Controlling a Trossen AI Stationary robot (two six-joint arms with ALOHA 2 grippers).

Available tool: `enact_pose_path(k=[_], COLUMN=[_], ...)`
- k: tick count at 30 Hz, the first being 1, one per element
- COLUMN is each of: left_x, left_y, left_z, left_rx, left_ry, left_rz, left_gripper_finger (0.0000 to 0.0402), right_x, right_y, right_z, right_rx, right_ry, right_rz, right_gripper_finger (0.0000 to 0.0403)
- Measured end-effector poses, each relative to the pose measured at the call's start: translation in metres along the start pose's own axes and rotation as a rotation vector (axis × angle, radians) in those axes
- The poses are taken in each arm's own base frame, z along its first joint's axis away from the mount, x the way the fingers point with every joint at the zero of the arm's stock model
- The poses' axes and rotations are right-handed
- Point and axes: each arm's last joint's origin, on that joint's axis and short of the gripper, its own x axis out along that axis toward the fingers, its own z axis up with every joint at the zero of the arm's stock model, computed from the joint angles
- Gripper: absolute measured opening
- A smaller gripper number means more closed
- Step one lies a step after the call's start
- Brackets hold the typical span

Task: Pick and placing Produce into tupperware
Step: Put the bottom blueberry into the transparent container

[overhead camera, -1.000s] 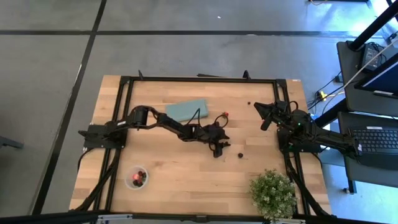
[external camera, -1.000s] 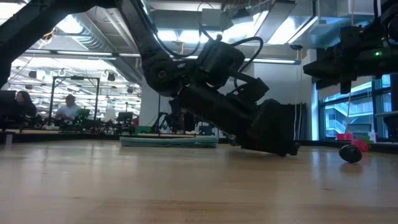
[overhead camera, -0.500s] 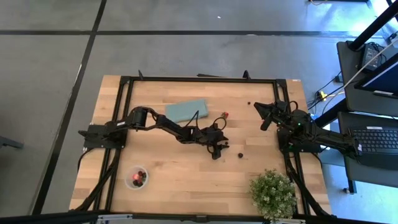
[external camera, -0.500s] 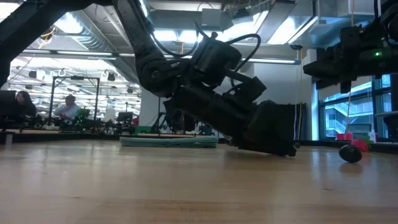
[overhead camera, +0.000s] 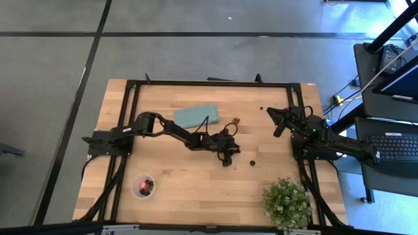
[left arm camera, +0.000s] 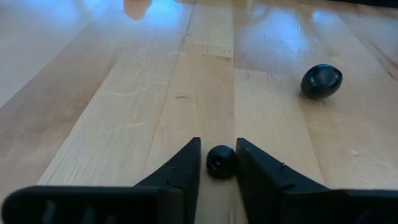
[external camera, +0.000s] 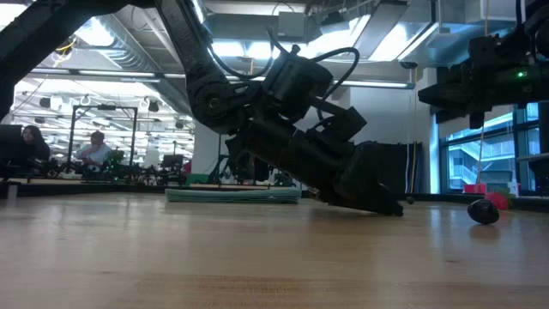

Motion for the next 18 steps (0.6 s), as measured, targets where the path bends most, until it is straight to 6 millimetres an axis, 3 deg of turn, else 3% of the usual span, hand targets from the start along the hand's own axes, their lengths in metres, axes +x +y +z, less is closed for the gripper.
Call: enact_pose_path(k=[7,12,18], left_x=[0.0,-0.002,-0.023], left_y=[0.0,0.0,0.003], left_z=[0.0,0.003,0.027], left_rx=[0.0,0.001,0.052], left_ry=[-0.002,-0.009,0.06], left_rz=[0.007,0.009,0.004], left_gripper_finger=[0.0045,0.0045,0.0042], right_x=[0.0,0.0,0.0], right_y=[0.0,0.0,0.0], right_z=[0.0,0.0,0.0], right_rx=[-0.001,-0.001,0.0], right_ry=[0.0,0.0,0.0], right_rz=[0.0,0.0,0.0], right_gripper_finger=[0.0061,0.0061,0.0061])
